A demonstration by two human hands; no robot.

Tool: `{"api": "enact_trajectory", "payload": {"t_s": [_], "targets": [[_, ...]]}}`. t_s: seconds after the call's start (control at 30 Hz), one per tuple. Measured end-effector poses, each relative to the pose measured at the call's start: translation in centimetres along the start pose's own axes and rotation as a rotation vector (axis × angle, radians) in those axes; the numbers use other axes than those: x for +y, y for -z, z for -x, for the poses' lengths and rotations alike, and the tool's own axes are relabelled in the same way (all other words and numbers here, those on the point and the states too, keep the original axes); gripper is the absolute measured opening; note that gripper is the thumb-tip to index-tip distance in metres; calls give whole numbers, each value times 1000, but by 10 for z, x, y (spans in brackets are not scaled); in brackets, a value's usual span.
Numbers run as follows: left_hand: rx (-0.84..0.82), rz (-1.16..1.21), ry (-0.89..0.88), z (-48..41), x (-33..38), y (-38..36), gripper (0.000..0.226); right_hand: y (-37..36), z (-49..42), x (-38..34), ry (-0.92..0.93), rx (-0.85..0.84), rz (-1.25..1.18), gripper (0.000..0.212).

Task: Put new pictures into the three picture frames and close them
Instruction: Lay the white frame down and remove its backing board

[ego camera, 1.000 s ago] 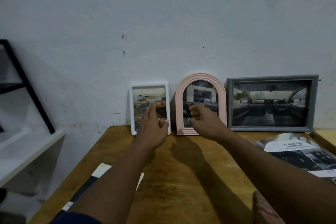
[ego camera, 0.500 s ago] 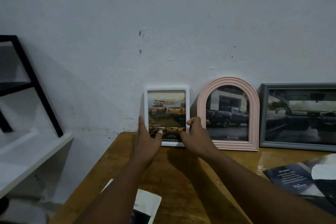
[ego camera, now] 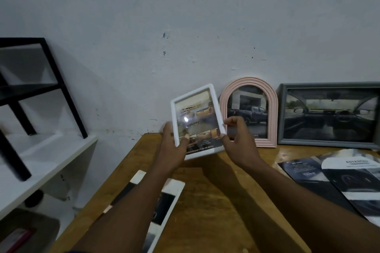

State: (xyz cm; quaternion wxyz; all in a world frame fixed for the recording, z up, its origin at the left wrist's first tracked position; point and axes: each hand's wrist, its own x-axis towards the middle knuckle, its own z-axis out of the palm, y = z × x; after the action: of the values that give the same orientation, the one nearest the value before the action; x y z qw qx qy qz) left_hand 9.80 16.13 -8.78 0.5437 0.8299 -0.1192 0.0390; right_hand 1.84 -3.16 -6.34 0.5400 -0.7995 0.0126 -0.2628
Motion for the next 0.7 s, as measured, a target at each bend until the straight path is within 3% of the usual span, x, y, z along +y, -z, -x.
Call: {"api": "enact_trajectory", "payload": {"t_s": [0.27, 0.33, 0.47, 0.53, 0.7], "targets": [[-292, 227, 218, 75, 45, -41, 60, 67, 46, -40, 89, 117, 47, 32], [-359, 253, 288, 85, 52, -60, 66, 82, 53, -49, 98, 152, 109, 31], [-566, 293, 453, 106, 78, -89, 104, 106, 65, -60, 87, 247, 318, 36], [-548, 217, 460, 109, 91, -93, 96, 114, 72, -63, 60, 241, 385, 39], [-219, 205, 160, 78, 107, -80, 95, 100, 92, -65, 71, 96, 507, 36]]}}
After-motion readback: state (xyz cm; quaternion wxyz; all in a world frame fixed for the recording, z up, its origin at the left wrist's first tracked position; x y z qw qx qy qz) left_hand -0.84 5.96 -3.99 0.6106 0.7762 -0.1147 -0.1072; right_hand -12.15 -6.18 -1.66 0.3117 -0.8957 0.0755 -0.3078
